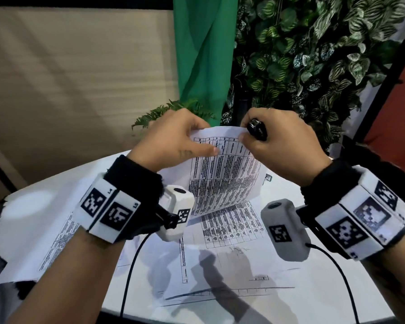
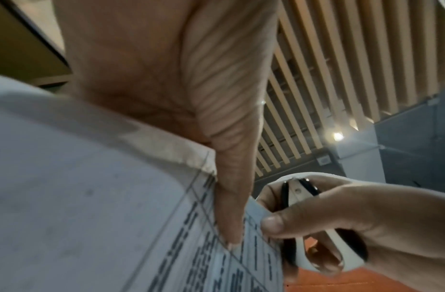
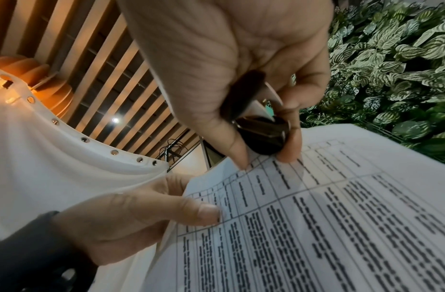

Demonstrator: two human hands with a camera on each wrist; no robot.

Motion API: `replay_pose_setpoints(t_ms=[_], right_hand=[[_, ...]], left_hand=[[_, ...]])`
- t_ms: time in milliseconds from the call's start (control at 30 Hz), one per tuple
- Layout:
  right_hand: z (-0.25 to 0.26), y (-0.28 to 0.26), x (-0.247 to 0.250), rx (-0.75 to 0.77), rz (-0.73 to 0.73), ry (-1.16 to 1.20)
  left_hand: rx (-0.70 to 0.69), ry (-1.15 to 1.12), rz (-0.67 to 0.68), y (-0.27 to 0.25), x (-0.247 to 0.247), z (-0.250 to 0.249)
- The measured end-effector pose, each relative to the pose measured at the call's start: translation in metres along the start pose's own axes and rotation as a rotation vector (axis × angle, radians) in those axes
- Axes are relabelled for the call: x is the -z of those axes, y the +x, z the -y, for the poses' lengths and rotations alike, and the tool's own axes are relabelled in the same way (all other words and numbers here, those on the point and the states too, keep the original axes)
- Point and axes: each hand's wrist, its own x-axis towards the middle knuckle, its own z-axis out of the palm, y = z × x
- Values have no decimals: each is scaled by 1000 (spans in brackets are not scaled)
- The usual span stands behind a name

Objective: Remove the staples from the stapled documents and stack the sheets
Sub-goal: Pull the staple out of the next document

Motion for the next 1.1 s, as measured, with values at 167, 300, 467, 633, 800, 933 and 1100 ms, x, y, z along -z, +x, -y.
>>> replay_pose_setpoints(t_ms=[167, 300, 467, 633, 800, 933, 1100], right_hand=[[-9, -3, -3, 39, -254, 272], [-10, -14, -5, -105, -215, 708], [-14, -39, -34, -506, 509, 1214], [-25, -37, -32, -396, 362, 1439], [-15, -26, -27, 254, -105, 572], [-13, -23, -33, 426, -245, 306], [-9, -21, -36, 435, -272, 317]], left_hand=[[-43, -137, 31, -3, -5, 11], [-25, -173, -5, -2, -7, 17], [-5, -265, -31, -3, -10, 17], [-11, -318, -8, -3, -12, 20], [-16, -352, 6, -3, -13, 19], [-16, -380, 28, -2, -14, 19], [-33, -416, 42, -3, -13, 18]])
